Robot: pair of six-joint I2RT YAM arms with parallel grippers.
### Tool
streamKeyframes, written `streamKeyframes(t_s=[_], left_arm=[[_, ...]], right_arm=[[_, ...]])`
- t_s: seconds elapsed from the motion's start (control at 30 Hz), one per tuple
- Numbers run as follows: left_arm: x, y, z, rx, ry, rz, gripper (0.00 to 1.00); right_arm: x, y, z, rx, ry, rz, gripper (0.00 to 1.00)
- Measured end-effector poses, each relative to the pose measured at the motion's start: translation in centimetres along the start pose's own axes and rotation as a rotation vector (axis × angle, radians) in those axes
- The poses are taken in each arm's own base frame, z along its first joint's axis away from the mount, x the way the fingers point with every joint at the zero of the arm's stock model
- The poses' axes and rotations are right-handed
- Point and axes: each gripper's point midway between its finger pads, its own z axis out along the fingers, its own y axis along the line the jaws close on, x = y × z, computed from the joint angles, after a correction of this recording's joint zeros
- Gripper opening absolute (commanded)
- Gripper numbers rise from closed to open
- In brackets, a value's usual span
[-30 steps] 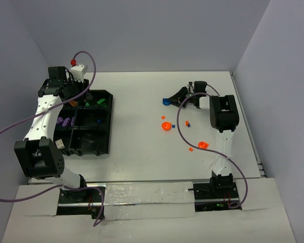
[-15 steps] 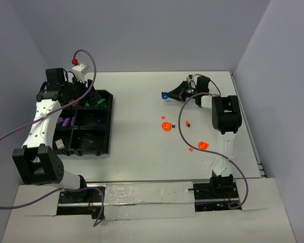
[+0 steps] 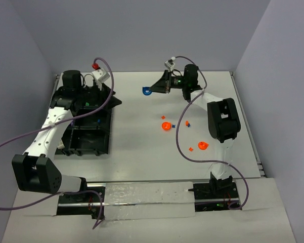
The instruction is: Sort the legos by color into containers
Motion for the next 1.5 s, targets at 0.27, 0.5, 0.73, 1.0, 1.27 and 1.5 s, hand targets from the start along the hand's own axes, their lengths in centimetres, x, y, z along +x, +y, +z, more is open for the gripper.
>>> streamKeyframes(t_s=[0.27,0.5,0.73,1.0,1.27,1.5], left_arm=[[0.5,-3.8,3.4,0.119,-0.028,0.176,0.68],[0.5,-3.9,4.1,0.110,-0.069,0.288,0.57],[-1.2,-3.6,3.8,0.054,-0.134,0.391,0.46],[-2.1,-4.0,3.9,0.052,-0.160,0.456,0.54],[-2.0,-4.4,4.2,0.068,-0.159,0.485,0.53],[-1.2,-4.9,5.2,0.094,-0.139,0.501,0.49]], right_arm=[[3.9,4.8,3.7,-0.104,0.157,-0.079,0.00],[5.1,7.5,4.0,-0.143,0.208,-0.127,0.00],[6.6,7.0,4.2,-0.121,0.249,-0.126,0.00],[7.8,6.1,4.4,-0.093,0.288,-0.120,0.00],[7.9,6.1,4.4,-0.090,0.291,-0.107,0.00],[7.5,6.7,4.5,-0.101,0.281,-0.099,0.00]])
